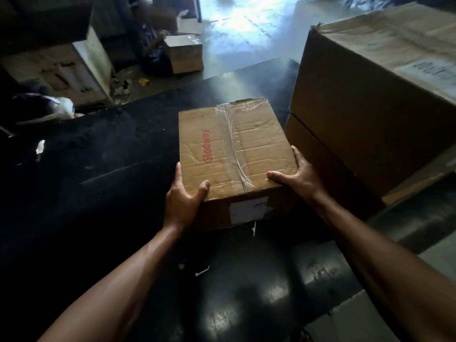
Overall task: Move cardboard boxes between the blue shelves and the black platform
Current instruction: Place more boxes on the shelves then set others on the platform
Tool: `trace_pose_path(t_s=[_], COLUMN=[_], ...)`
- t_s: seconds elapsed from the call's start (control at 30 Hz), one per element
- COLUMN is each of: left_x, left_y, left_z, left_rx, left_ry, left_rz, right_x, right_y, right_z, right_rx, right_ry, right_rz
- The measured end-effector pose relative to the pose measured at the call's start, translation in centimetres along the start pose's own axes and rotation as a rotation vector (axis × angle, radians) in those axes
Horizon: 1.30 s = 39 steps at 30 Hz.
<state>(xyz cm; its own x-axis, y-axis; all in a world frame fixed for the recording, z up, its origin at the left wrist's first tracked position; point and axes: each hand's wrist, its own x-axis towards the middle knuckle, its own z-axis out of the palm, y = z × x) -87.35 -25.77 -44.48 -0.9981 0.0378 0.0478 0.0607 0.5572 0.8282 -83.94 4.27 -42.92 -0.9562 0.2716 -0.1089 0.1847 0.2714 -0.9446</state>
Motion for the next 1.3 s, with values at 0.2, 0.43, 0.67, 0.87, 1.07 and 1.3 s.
trace_pose_path(t_s=[0.2, 0.43, 0.67, 0.87, 1.07, 1.3], left_x=[-0.6, -5.3, -12.0, -20.7, -27.8, -38.9], left_y=[-2.6, -4.9, -5.3, -1.0, 6.7, 20.5], left_z=[-2.9, -6.5, -9.9, -13.2, -15.3, -13.3], left_rx=[-0.198, -0.275, -0.226, -0.246, -0.385, -0.574], left_ry=[-0.192, -0.263, -0.380, -0.562, -0.773, -0.986], left_rz=[0.035, 0.054, 0.170, 0.357, 0.465, 0.643], right_x=[-4.6, -10.9, -24.5, -42.7, -58.3, -73.4], right_y=[-0.3, -0.8, -0.9, -3.2, -9.0, -15.1], right_z=[2.1, 5.1, 7.3, 7.8, 6.4, 1.0], right_rx=[0.046, 0.056, 0.068, 0.190, 0.108, -0.015], right_ry=[0.122, 0.156, 0.323, 0.566, 0.872, 1.245], right_rz=[0.013, 0.072, 0.153, 0.186, 0.154, 0.126])
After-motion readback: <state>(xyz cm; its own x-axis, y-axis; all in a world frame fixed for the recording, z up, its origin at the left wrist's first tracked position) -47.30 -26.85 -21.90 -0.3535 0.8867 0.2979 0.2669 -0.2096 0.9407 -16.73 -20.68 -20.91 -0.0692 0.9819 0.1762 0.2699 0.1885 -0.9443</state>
